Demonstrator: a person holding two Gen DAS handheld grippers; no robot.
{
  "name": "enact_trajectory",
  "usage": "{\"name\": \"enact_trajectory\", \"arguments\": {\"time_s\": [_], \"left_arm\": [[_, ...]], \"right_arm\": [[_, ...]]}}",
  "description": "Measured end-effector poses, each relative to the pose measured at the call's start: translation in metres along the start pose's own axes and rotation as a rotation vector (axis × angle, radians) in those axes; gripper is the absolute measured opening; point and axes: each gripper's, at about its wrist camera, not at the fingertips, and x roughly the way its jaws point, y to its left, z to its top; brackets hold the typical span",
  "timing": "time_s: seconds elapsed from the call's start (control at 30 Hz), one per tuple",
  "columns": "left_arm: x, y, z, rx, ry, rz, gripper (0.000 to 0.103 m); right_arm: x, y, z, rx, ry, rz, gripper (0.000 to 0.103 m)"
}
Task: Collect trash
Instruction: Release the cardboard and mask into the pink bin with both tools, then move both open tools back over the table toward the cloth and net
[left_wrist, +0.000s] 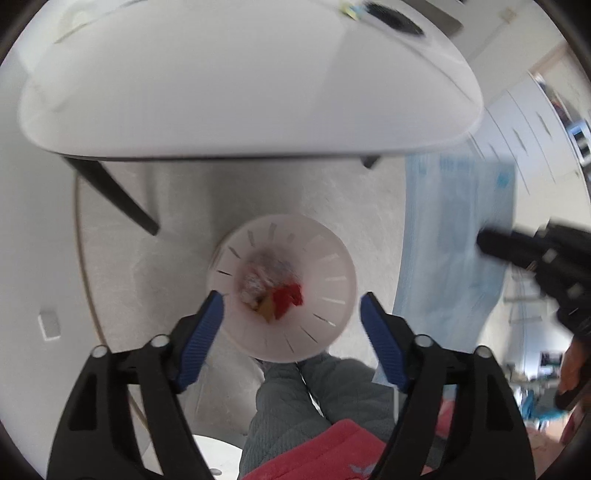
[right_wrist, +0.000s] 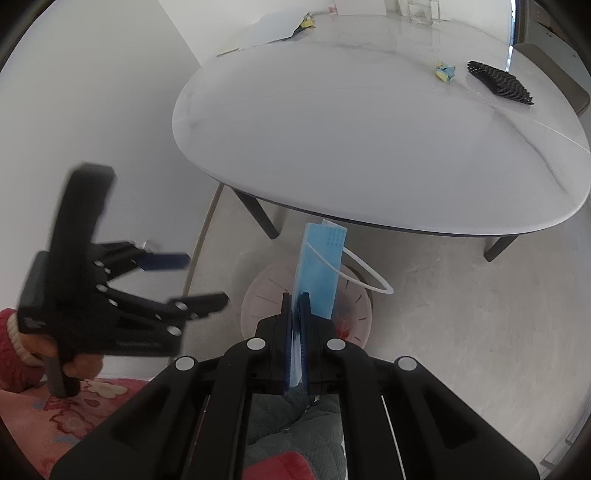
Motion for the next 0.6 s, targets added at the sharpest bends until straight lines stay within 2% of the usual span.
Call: {"name": "enact_trajectory", "arguments": {"time_s": [0.2,0.27,0.3,0.33,0.5,0.6], "left_arm": [[-0.051,0.015,0.001,-0.059,-0.131,0.073,0.086],[-0.064,0.02,-0.002,-0.071,-0.159,0.098,0.087],[-0.068,0.021,-0.002,-0.075,-0.167,0.105,0.087],[-0.071,0.022,-0.001,-0.08,-0.174,0.109,0.087],[-0.09,0.027,-0.003,-0.1,-0.205,0.123,0.087],[-0.091,0.023,-0.001,-0.088,-0.226,0.134,0.088]], "right_arm": [[0.032,0.005,-0.002,-0.034,0.044,0.026,0.006],[0.044,0.005,-0.002,-0.039,0.076,0.019,0.026],[0.046,0.005,-0.003,-0.039,0.084,0.023,0.05],[0.045,0.005,-0.003,-0.036,0.083,0.014,0.069],[0.02,0.002,-0.002,0.002,0.042,-0.028,0.092],[-0.001,-0.003,0.0,0.034,0.002,-0.059,0.096]]}}
